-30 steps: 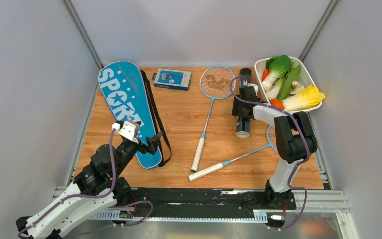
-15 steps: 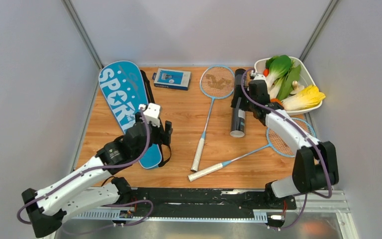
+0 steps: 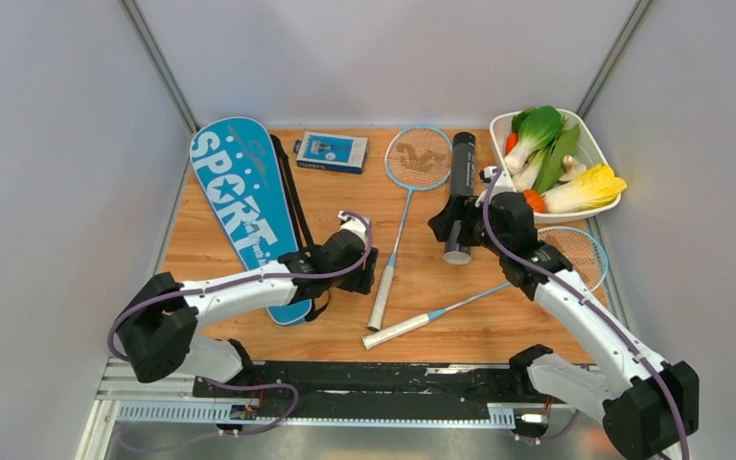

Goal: Pack up the badminton gear

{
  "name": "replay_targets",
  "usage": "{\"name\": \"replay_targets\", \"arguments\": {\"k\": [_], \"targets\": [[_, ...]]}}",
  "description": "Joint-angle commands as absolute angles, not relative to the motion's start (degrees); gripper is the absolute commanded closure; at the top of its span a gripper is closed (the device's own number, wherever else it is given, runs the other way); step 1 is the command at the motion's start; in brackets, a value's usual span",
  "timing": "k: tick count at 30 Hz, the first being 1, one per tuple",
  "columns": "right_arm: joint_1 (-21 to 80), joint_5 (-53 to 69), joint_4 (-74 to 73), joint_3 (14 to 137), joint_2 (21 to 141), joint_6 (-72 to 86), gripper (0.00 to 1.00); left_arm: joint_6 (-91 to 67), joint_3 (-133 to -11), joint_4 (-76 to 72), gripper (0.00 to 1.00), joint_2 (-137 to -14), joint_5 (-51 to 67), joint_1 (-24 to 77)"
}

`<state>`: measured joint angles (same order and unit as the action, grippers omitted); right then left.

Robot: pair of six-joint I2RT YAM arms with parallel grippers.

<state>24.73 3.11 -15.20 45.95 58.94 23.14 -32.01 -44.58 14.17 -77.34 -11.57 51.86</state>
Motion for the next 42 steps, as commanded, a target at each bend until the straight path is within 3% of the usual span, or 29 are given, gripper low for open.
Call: {"name": "replay_targets", "arguments": {"k": [1,12,22,26,29,33,42], "targets": [[24.7,3.6,-12.5,44.1,54.6,25.4,0.16,-36.1,-46.2,7.4,0.31,-80.3,-11.1,54.1],[24.7,1.5,-12.2,42.8,51.8,25.1,0.15,-36.3,-51.9,9.0,0.34,-91.0,-15.9,60.5],[24.7,3.4,-11.1,41.3,51.8,26.6,0.15,-38.8,-53.9,14.4,0.44,-98.8,-19.1,61.8],[24.7,6.4,-8.9,40.1,52.7,28.4,0.15,-39.6,-53.7,15.1,0.58,-98.8,-20.5,61.9],[24.7,9.2,-6.6,38.4,53.8,31.2,0.15,-40.2,-52.8,14.5,0.78,-96.7,-21.0,61.9],[24.8,15.0,2.3,34.1,56.0,38.6,0.15,-42.7,-50.3,12.1,0.97,-91.9,-20.0,61.7],[30.1,16.7,17.6,29.9,67.3,48.2,0.15,-48.3,-42.9,3.4,1.0,-83.2,-15.9,58.9]]}}
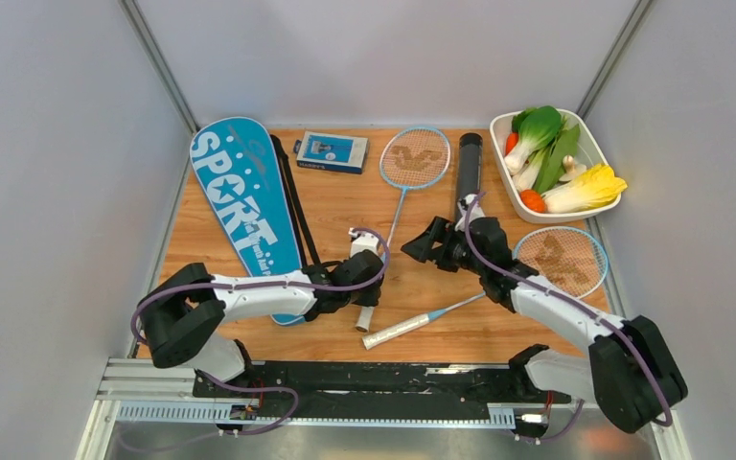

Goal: Pack up the badminton gear

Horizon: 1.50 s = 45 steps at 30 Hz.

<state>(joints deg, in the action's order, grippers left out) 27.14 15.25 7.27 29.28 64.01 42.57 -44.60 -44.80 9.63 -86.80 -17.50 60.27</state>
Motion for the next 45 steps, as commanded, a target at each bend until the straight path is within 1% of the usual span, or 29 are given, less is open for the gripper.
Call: {"name": "replay_targets", "arguments": {"k": [1,5,6,8,9,14,17,18,20,21,23,24,26,27,28,29,30,32,38,45], "targets": [[31.1,15.9,18.6,29.9,68.4,49.1,0.15,-48.7,-42.5,2.4,1.0,-82.2,-15.8,58.8],[34.2,12.6,23.1,29.5,73.4,52.8,0.16,-49.7,-40.5,0.5,1.0,-79.3,-15.6,58.8],[34.7,12.1,23.8,29.4,74.9,53.9,0.19,-50.0,-39.7,0.4,1.0,-78.4,-15.4,58.8],[34.9,13.4,26.7,29.2,78.6,55.9,0.31,-50.6,-38.4,-2.3,1.0,-77.0,-15.4,58.8],[35.0,14.9,28.7,29.1,80.3,56.7,0.33,-50.9,-37.9,-3.8,1.0,-76.5,-15.5,58.8],[37.3,17.7,36.4,29.3,87.8,59.5,0.32,-51.7,-33.0,-10.5,1.0,-73.7,-15.0,58.8],[38.6,20.1,38.0,30.9,91.9,58.4,0.31,-51.4,-32.3,-12.2,1.0,-73.3,-14.5,58.8],[38.8,21.1,39.5,31.1,93.2,58.5,0.32,-50.9,-32.3,-12.9,1.0,-73.4,-14.0,58.8],[39.3,23.0,42.9,31.1,95.3,59.7,0.39,-50.7,-31.8,-14.4,1.0,-73.5,-13.3,58.8],[39.5,23.9,44.3,31.2,96.0,60.2,0.46,-50.7,-31.0,-15.1,1.0,-73.4,-13.0,58.8],[39.5,24.6,45.8,31.1,96.7,60.6,0.62,-50.9,-29.9,-17.0,1.0,-72.9,-12.9,58.8],[39.6,24.3,46.1,30.8,96.6,60.6,0.72,-50.4,-29.7,-17.4,1.0,-72.7,-12.8,58.8],[39.6,23.7,46.9,30.2,95.9,60.0,0.89,-49.6,-29.7,-16.0,1.0,-71.9,-12.9,58.8],[39.5,23.5,47.2,30.0,95.2,59.6,0.96,-49.4,-30.2,-14.9,0.98,-71.2,-13.6,58.8],[39.5,23.1,47.1,29.8,94.5,59.2,1.0,-48.8,-30.5,-12.4,0.91,-70.8,-14.0,58.8],[39.6,22.9,46.8,29.7,93.8,59.0,1.0,-48.7,-31.2,-11.2,0.85,-70.1,-15.0,58.8],[39.6,22.7,46.5,29.8,93.1,58.6,1.0,-48.4,-31.5,-8.9,0.75,-69.7,-15.5,58.8],[39.5,22.2,45.0,30.2,91.6,57.9,1.0,-48.3,-32.1,-6.2,0.65,-68.3,-16.7,58.8],[39.4,17.3,36.8,31.8,85.0,55.0,1.0,-48.7,-31.6,-1.8,0.56,-63.0,-18.9,58.8],[38.2,12.0,28.6,35.9,79.7,48.7,1.0,-44.0,-33.3,3.0,0.45,-57.6,-19.6,58.8]]}}
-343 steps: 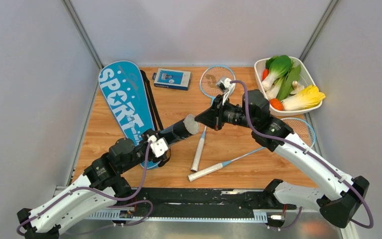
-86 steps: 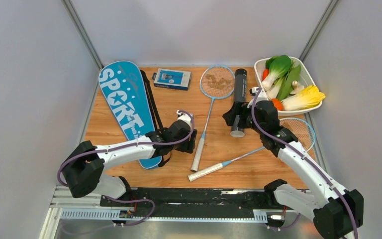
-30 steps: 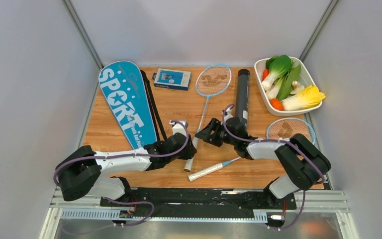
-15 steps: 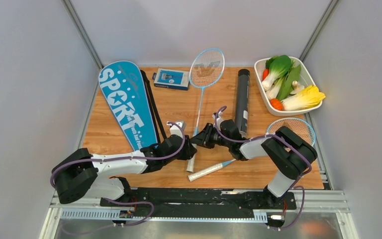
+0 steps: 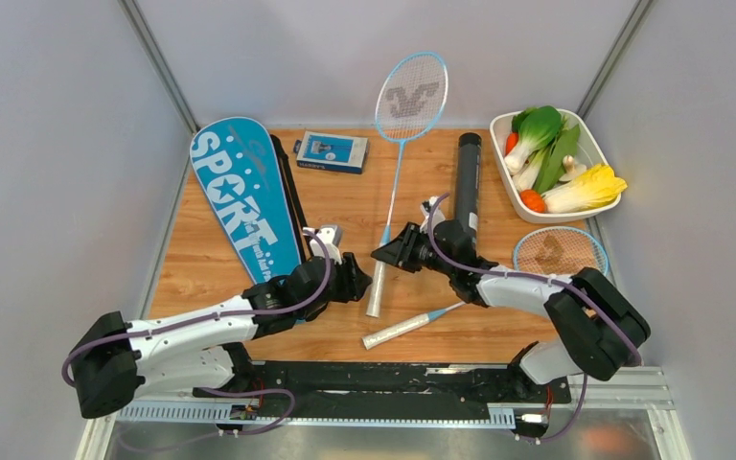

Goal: Pack up the badminton gear

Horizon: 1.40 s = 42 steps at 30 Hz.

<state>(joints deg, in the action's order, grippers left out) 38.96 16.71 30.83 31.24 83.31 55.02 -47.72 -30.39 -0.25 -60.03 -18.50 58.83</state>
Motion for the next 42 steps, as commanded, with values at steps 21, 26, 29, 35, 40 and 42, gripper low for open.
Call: {"name": "replay_targets", "arguments": {"k": [21,26,29,35,40,42], "targets": [[34.8,8.4,13.3,39.2,64.0,38.0,1.0,-43.5,-42.9,32.8,0.3,-52.5,-39.8,51.3],[35.4,8.8,13.0,36.0,59.9,37.5,1.0,-40.5,-42.9,34.3,0.31,-56.3,-32.3,37.3],[35.7,8.5,12.3,34.5,57.7,36.7,1.0,-39.7,-42.8,33.5,0.33,-60.8,-29.8,34.7],[35.8,8.5,10.2,34.1,55.7,35.0,1.0,-40.3,-42.8,29.9,0.34,-72.0,-27.4,34.5],[36.4,7.7,9.6,33.4,53.9,34.5,1.0,-41.0,-45.2,30.2,0.4,-80.7,-27.4,34.5],[36.6,7.6,9.6,33.0,53.5,34.4,1.0,-41.2,-45.3,29.2,0.4,-82.7,-27.3,34.5]]}}
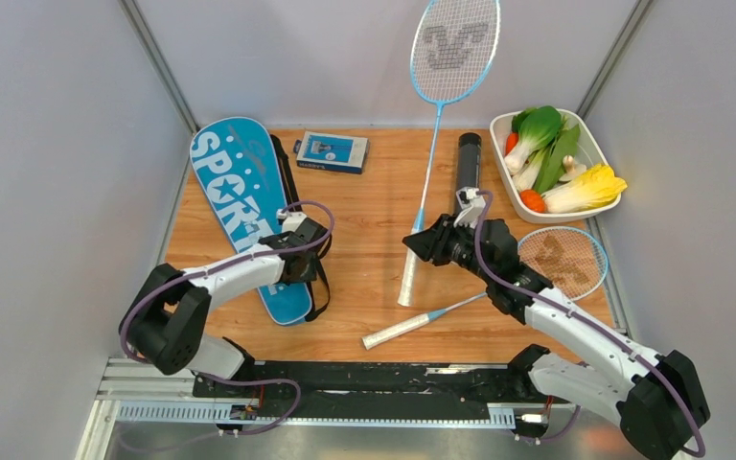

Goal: Pack up the badminton gear

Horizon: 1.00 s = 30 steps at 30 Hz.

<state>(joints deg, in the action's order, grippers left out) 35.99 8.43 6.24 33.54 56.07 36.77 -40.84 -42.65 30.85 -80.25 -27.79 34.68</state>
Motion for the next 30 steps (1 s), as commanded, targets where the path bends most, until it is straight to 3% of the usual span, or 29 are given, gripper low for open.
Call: {"name": "replay_targets", "arguments": {"k": [1,8,15,30], "targets": [[36.7,7.6,9.5,32.8,53.4,34.3,1.0,-41.3,-45.3,28.7,0.41,-83.7,-27.3,34.5],[37.2,7.5,9.3,32.3,52.9,34.2,1.0,-41.6,-43.3,26.0,0.46,-86.2,-25.5,34.5],[38.0,7.2,10.0,32.0,54.0,34.4,1.0,-41.4,-42.1,23.5,0.41,-84.3,-22.4,34.5],[39.4,5.6,10.2,31.9,54.0,34.4,1.0,-42.7,-44.5,25.1,0.42,-79.9,-26.3,34.5]]}}
